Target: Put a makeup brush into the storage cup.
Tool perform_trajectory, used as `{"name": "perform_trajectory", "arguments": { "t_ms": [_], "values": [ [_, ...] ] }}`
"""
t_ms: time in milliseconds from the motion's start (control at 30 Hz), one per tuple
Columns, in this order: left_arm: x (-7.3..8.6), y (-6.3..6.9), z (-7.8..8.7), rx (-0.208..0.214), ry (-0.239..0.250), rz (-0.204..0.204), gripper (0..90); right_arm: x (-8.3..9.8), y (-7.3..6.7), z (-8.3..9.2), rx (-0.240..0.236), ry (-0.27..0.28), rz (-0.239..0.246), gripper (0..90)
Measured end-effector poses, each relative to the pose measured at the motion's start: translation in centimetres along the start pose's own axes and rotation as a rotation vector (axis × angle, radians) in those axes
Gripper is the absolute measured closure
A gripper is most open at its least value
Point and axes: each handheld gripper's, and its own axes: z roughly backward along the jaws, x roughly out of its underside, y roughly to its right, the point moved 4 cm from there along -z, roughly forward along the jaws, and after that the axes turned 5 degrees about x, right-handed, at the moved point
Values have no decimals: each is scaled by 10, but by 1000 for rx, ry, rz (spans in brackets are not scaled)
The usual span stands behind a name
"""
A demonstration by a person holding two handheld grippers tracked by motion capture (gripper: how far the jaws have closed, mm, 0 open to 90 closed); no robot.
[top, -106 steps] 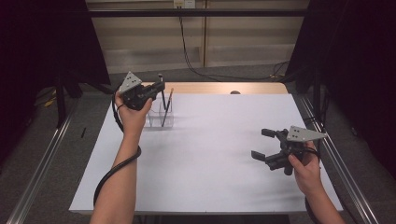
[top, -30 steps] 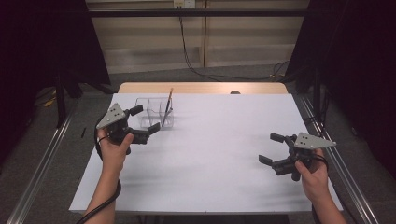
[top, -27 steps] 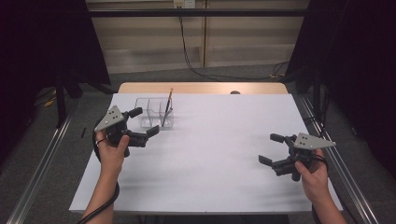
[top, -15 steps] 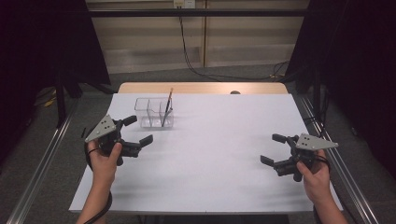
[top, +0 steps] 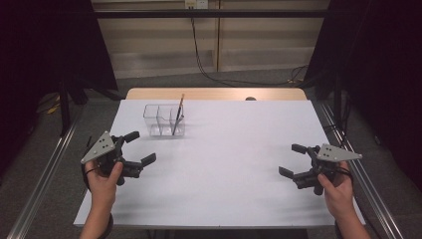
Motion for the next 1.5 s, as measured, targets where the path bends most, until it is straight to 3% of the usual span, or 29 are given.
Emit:
{"name": "perform_trajectory", "arguments": {
  "t_ms": [700, 1133, 1500],
  "values": [
    [12, 5, 28, -13, -7, -19, 0, 3, 1, 3, 1, 4, -7, 23],
    [19, 4, 36, -23, -28, -36, 0, 4, 3, 6, 7, 10, -9, 22],
    [26, 7, 37, -15, -49, -28, 0, 5, 5, 10, 18, 16, -9, 23]
  ]
}}
